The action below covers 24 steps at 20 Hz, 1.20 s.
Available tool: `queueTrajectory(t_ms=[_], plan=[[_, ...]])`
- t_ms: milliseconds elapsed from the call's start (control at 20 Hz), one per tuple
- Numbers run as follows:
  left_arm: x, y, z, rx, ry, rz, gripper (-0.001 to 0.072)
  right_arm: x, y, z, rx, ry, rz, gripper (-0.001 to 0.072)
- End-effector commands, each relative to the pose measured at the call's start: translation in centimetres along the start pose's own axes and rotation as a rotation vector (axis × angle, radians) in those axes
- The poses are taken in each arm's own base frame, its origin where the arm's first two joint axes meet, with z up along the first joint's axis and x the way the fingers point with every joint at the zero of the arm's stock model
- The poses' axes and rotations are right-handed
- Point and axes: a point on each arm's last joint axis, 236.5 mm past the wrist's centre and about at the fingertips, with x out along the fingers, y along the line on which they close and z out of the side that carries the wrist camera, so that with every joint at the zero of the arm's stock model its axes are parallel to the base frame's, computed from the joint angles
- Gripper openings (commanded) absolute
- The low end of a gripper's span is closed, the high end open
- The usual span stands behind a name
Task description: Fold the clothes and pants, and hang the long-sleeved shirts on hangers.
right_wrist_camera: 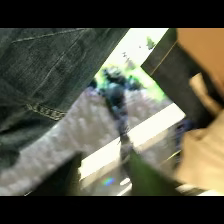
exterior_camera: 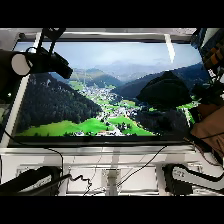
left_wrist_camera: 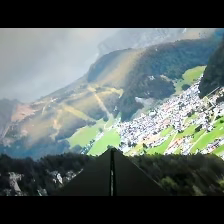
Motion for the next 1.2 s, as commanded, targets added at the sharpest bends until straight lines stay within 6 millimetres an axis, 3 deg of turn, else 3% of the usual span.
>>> queueTrajectory(t_ms=[0, 200, 250, 350, 450, 500, 600, 700, 850, 1000, 1150], plan=[[0.9, -0.2, -0.5, -0.001, 0.019, -0.009, 0.0024, -2.1, -2.8, 1.2, -0.046, -0.082, -0.047, 0.0070], [1.7, -0.3, -0.9, -0.002, 0.034, -0.016, 0.0025, -0.7, -3.6, -2.2, -0.044, -0.043, 0.082, 0.0068], [1.8, -0.3, -1.0, -0.002, 0.037, -0.018, 0.0024, -0.1, -2.9, -3.4, -0.003, -0.063, 0.169, 0.0067], [2.3, -0.4, -1.2, -0.002, 0.047, -0.022, 0.0025, 0.1, 0.5, -5.3, 0.049, -0.163, 0.412, 0.0067], [2.9, -0.6, -1.6, -0.003, 0.059, -0.029, 0.0025, -0.5, 3.4, -5.6, 0.201, -0.297, 0.637, 0.0067], [3.3, -0.6, -1.8, -0.003, 0.066, -0.032, 0.0024, -0.2, 4.1, -5.5, 0.319, -0.335, 0.718, 0.0068], [4.0, -0.8, -2.2, -0.005, 0.081, -0.040, 0.0024, 2.1, 4.7, -6.7, 0.487, -0.300, 0.766, 0.0089], [4.5, -1.0, -2.5, -0.006, 0.093, -0.046, 0.0025, 4.9, 5.6, -9.1, 0.575, -0.183, 0.759, 0.0499], [4.7, -1.4, -2.5, -0.020, 0.089, -0.065, 0.0025, 7.5, 8.1, -11.4, 0.564, -0.046, 0.763, 0.0525], [4.7, -2.0, -2.2, -0.036, 0.077, -0.087, 0.0025, 9.2, 8.5, -9.5, 0.680, -0.101, 0.723, 0.0613], [4.7, -2.1, -2.2, -0.036, 0.077, -0.087, 0.0025, 8.2, 6.7, -5.3, 0.808, -0.225, 0.720, 0.0615]])
